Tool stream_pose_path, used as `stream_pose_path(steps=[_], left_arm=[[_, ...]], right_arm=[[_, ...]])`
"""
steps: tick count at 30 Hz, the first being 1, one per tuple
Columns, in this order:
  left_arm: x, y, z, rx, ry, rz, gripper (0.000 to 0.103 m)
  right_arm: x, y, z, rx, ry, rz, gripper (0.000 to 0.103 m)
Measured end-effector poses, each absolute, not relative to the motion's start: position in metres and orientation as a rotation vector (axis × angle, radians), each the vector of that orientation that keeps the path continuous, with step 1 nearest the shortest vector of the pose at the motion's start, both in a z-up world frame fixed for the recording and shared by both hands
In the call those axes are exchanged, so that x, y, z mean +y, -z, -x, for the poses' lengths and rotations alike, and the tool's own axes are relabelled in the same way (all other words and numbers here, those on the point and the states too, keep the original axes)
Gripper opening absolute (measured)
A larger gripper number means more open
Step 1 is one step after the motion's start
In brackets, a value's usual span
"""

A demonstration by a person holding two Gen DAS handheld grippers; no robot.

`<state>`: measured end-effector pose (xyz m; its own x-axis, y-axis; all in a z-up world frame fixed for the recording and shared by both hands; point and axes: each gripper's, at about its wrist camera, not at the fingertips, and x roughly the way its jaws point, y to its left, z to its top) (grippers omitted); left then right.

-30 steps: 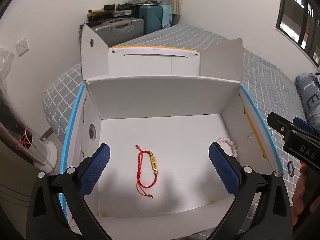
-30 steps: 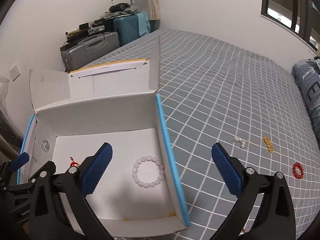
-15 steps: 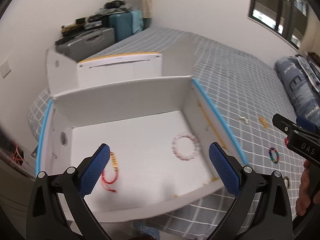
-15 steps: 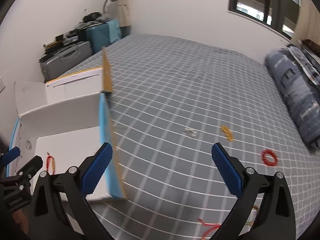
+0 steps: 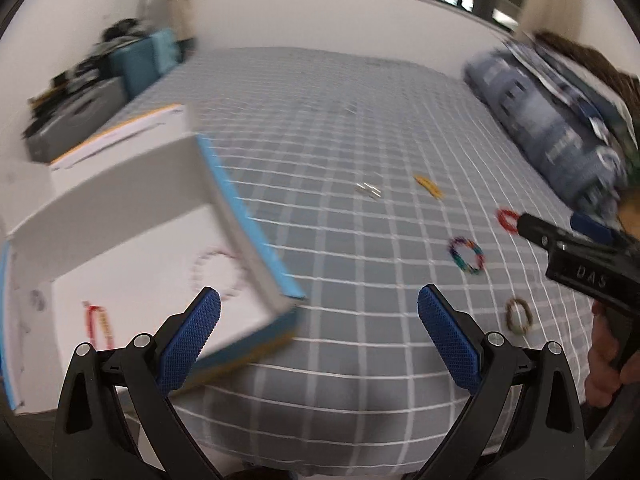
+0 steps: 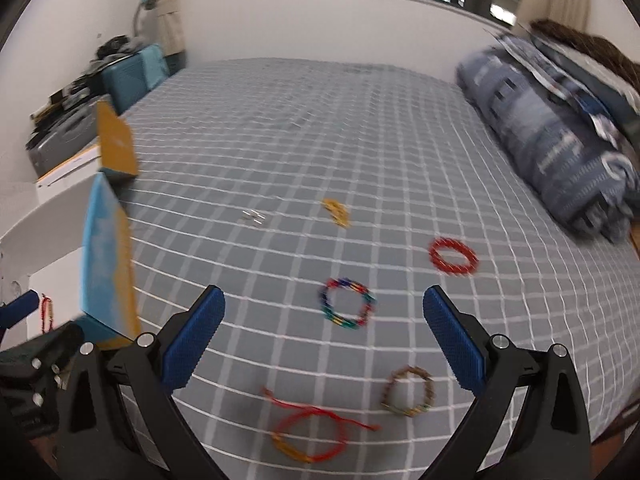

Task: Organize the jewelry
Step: 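Move both tools back over the remaining bracelets on the bed, then grasp the brown wooden bead bracelet with the right tool while the left tool grasps the second red cord bracelet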

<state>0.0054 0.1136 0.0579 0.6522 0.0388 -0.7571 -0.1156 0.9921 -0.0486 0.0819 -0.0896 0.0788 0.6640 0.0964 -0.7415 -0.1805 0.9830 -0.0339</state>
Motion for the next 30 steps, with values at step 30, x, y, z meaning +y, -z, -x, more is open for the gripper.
stream_pose_path(steps=[30], left_arm=[[-0.027, 0.051, -0.028, 1.011, 0.104, -0.07, 0.097]], right_arm=[[-0.187, 0.025, -0.086, 1.017, -0.064, 0.037, 0.092]])
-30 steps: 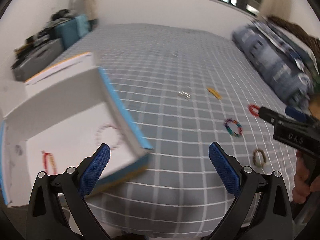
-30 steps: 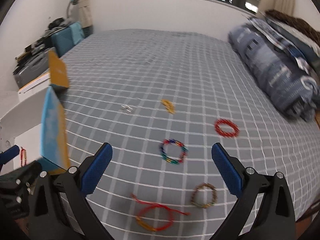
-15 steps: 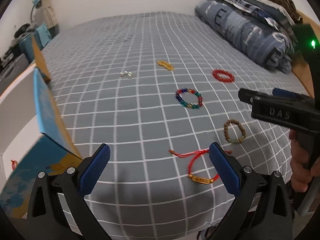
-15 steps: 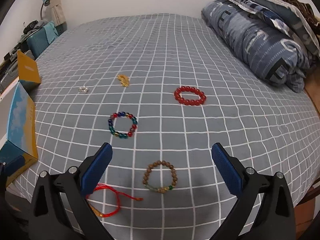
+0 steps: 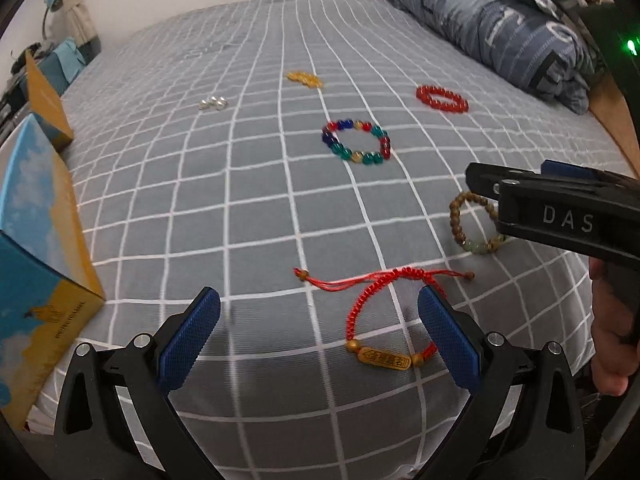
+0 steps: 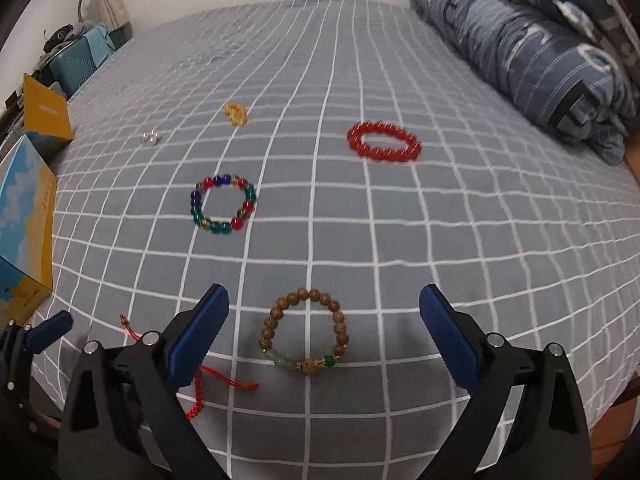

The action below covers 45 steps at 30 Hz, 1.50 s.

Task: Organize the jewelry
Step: 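Grasp the brown wooden bead bracelet with the right tool while the left tool grasps the second red cord bracelet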

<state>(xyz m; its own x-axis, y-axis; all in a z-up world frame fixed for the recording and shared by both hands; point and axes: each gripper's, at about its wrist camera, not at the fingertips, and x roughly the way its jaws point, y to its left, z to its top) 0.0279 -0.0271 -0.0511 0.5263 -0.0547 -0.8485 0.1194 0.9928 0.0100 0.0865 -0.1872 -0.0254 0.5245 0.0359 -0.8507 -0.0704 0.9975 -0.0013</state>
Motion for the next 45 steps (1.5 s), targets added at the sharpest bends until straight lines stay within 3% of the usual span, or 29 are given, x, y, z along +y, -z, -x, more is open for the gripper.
stream_pose_path(steps=[16, 26, 35, 39, 41, 45], left_arm=[[-0.039, 0.078, -0.035, 1.066, 0.106, -0.103, 0.096], [-0.039, 0.075, -0.034, 1.094, 0.13, -0.069, 0.067], [-0.039, 0.07, -0.03, 1.115, 0.157, -0.042, 0.031], [-0.04, 0.068, -0.03, 1.125, 0.165, -0.034, 0.006], [-0.04, 0.067, -0.029, 1.125, 0.167, -0.043, 0.005], [-0.04, 0.062, -0.027, 1.112, 0.169, -0.048, 0.004]], right_arm=[[-0.188, 0.066, -0.099, 1.155, -0.085, 0.009, 0.08], [-0.188, 0.075, -0.102, 1.181, -0.072, 0.011, 0.065], [-0.185, 0.072, -0.101, 1.185, -0.07, 0.023, 0.039], [-0.185, 0.07, -0.102, 1.186, -0.064, 0.023, 0.022], [-0.185, 0.07, -0.102, 1.185, -0.058, 0.024, 0.012], [-0.187, 0.068, -0.099, 1.183, -0.053, 0.005, 0.009]])
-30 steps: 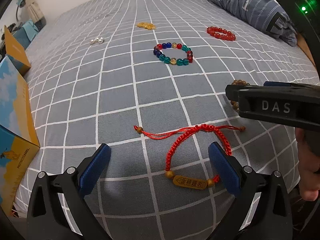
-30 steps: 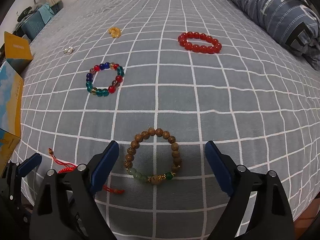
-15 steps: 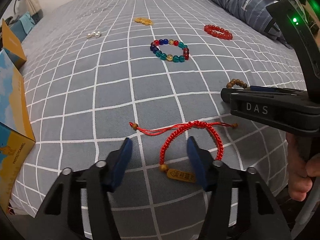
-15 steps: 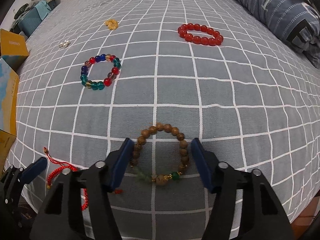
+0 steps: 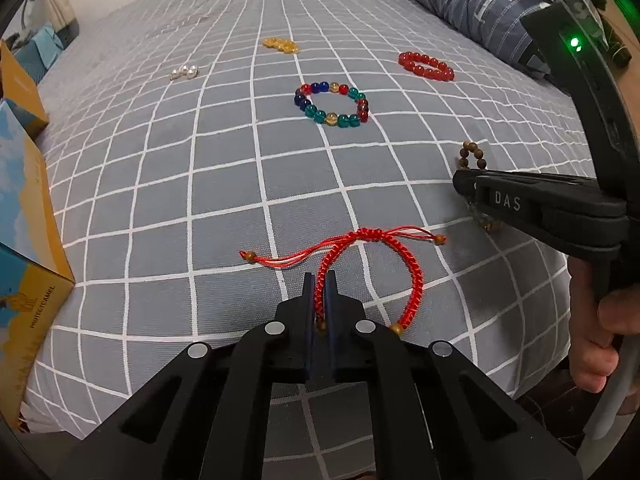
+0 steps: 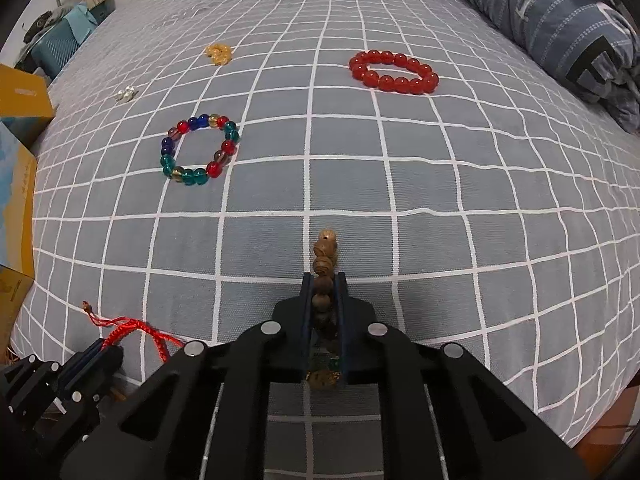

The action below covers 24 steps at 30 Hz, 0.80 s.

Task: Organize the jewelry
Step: 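Grasp the brown wooden bead bracelet with the right tool while the left tool grasps the second red cord bracelet, then carry both held bracelets over the white cardboard box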

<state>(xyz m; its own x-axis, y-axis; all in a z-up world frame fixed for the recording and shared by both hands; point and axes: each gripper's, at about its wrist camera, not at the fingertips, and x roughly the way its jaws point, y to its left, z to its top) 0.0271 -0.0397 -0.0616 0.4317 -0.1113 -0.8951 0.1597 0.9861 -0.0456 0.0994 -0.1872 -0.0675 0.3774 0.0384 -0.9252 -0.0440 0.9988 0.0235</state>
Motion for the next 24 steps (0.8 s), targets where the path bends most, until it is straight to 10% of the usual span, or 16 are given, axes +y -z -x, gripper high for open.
stream_pose_path(steps=[24], left_arm=[[-0.01, 0.016, -0.025, 0.969, 0.059, -0.022, 0.004]], right_arm=[[-0.182, 0.032, -0.089, 1.048, -0.08, -0.033, 0.007]])
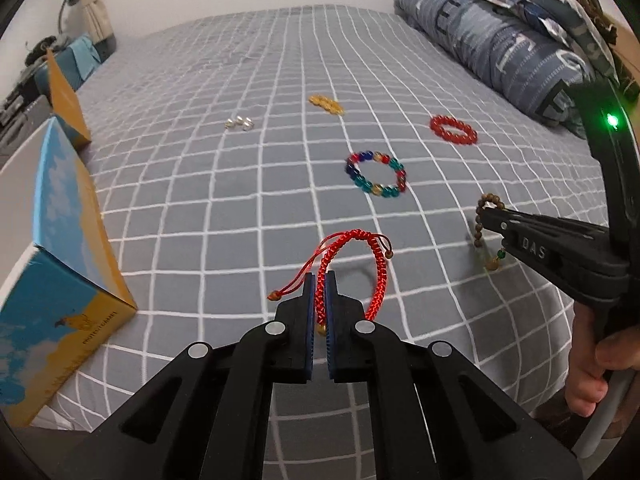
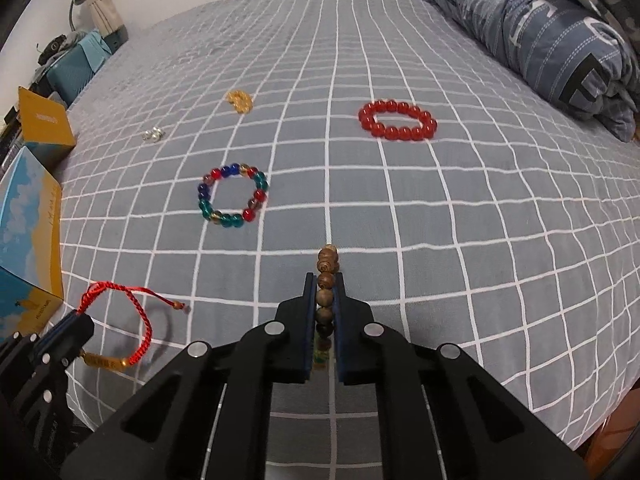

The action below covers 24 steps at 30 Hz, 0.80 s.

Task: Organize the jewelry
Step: 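Carry both held bracelets over the white cardboard box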

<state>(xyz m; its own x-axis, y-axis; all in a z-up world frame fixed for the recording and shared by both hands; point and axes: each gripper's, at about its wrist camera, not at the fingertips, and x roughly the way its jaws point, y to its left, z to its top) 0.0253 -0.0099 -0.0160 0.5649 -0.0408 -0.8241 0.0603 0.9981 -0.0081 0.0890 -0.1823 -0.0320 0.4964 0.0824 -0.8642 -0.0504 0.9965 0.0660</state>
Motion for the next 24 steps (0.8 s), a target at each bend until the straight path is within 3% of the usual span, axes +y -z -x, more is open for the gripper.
stream_pose_path(steps=[24], left_arm=[[0.056, -0.042, -0.016, 0.77, -0.075, 0.04, 0.004]], right_arm=[[-0.15, -0.029, -0.072, 0.774, -0.066, 0.011, 0.007]])
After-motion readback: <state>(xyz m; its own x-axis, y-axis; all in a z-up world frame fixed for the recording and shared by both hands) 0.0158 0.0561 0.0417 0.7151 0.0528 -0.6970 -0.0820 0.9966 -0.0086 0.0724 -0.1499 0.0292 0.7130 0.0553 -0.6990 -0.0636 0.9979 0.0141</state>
